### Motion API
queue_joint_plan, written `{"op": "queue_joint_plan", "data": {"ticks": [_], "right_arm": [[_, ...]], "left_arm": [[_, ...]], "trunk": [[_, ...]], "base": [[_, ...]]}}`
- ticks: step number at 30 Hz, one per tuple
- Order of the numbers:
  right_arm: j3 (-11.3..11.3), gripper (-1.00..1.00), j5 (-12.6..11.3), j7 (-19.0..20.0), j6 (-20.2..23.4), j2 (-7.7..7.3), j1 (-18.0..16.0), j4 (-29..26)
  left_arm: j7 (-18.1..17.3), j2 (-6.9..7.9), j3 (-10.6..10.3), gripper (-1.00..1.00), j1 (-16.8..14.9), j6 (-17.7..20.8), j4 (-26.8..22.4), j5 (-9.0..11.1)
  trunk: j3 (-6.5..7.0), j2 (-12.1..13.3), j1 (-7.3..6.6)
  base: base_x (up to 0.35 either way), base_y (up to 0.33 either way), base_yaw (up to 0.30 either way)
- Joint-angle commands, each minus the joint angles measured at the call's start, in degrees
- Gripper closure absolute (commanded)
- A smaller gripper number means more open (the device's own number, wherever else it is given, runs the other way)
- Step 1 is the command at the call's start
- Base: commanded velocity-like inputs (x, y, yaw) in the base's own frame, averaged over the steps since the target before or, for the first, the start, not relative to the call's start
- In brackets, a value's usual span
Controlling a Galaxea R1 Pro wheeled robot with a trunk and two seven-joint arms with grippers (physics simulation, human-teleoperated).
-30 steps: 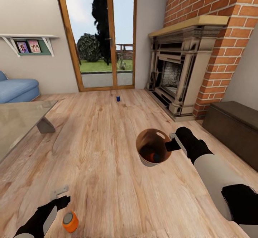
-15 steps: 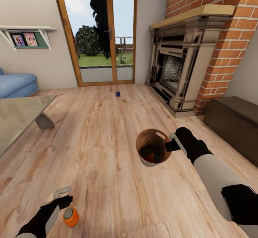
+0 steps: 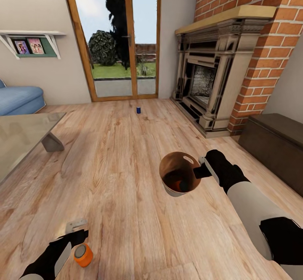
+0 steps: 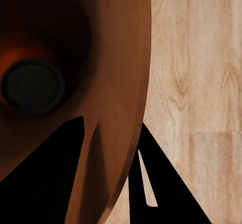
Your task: Put the three can of soda from the living room inside the tash can in the kitchen.
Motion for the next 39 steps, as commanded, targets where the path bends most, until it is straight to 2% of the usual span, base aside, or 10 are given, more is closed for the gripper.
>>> {"op": "queue_joint_plan", "data": {"ticks": [1, 17, 22, 30, 39], "right_arm": [[-0.05, 1.00, -0.78, 0.06, 0.03, 0.01, -0.02, -0.04], [0.04, 1.00, -0.77, 0.06, 0.03, 0.04, 0.01, -0.02], [0.01, 1.00, -0.76, 0.09, 0.03, 0.02, -0.01, -0.05], [-0.11, 1.00, -0.70, 0.19, 0.03, 0.07, -0.13, -0.09], [-0.18, 1.00, -0.69, 0.23, 0.03, 0.04, -0.38, -0.10]], "left_arm": [[-0.05, -0.02, -0.03, -1.00, 0.00, 0.00, 0.03, 0.00], [-0.32, -0.18, -0.16, -1.00, 0.00, 0.00, 0.12, 0.01], [-0.32, -0.18, -0.16, -1.00, 0.00, 0.00, 0.14, 0.00], [-0.32, -0.18, -0.16, -1.00, 0.00, 0.00, 0.17, -0.01], [-0.32, -0.18, -0.16, -1.00, 0.00, 0.00, 0.18, 0.01]], "trunk": [[0.01, -0.01, -0.01], [0.01, -0.01, -0.01], [-1.10, -0.07, 0.12], [-1.10, -0.07, 0.12], [-3.09, -0.19, 0.35]], "base": [[0.000, 0.000, 0.000], [0.000, 0.000, 0.000], [0.000, 0.000, 0.000], [0.000, 0.000, 0.000], [0.000, 0.000, 0.000]]}}
